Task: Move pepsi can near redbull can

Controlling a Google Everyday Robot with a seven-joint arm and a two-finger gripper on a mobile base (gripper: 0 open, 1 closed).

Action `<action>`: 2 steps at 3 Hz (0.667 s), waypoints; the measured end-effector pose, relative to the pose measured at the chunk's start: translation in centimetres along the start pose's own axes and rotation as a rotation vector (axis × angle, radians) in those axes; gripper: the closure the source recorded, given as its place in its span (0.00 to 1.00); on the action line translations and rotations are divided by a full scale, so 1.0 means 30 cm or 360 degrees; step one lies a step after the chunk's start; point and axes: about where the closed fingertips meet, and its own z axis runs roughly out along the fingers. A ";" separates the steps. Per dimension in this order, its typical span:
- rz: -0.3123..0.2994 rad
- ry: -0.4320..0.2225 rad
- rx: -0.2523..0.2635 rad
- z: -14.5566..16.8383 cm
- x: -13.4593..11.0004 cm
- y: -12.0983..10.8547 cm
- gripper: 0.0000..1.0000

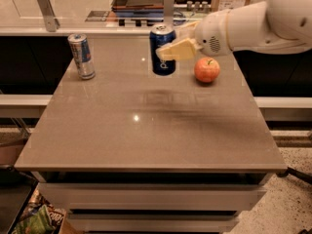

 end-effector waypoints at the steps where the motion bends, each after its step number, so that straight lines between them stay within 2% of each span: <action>1: -0.0007 0.0003 -0.0123 0.133 -0.028 0.031 1.00; 2: -0.0031 -0.0026 -0.0179 0.237 -0.051 0.058 1.00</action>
Offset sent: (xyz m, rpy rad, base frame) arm 0.0332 0.1031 -0.0251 0.0328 0.0063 0.1436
